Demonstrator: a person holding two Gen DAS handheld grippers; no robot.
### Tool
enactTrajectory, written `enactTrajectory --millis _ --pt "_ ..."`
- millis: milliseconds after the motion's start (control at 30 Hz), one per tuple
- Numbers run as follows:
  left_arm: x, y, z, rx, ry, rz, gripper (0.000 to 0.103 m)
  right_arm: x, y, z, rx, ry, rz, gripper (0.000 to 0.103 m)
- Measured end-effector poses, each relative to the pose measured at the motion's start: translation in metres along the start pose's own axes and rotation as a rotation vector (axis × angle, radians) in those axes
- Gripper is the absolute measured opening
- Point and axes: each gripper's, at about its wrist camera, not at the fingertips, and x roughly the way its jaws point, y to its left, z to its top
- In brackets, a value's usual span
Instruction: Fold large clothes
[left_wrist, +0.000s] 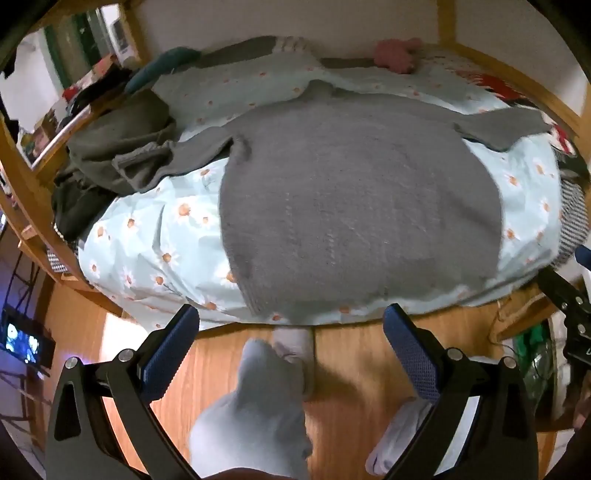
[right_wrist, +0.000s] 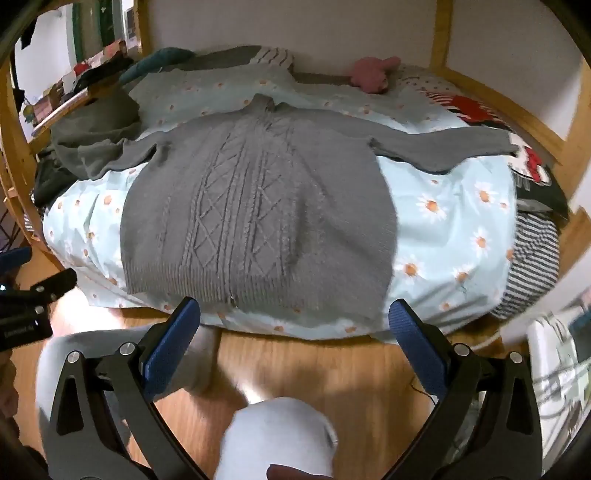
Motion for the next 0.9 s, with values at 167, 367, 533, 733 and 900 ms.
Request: enactTrajectory --millis 167,367,533,733,900 --pt "0.034 0.031 0.022 -0.013 0.05 0.046 0.097 0.041 0.026 0.034 -0.029 0.021 0.029 0.1" --pt "0.051 0.061 0.058 -0.06 0.044 0.035 0.097 0.077 0.049 0.076 -0.057 0.046 0.036 0.1" --pt "0.077 0.088 0.092 -0.113 0.017 0.037 0.097 0.106 0.066 0.113 -0.106 0.047 0.047 0.1" --pt "0.136 0.124 0.125 -0.191 0.045 0.014 0.097 0.16 0.108 0.156 -0.22 0.041 0.104 0.1" --pt "0.193 0.174 0.145 -0.302 0.043 0.0 0.097 0.207 0.169 0.182 -0.363 0.003 0.192 0.1"
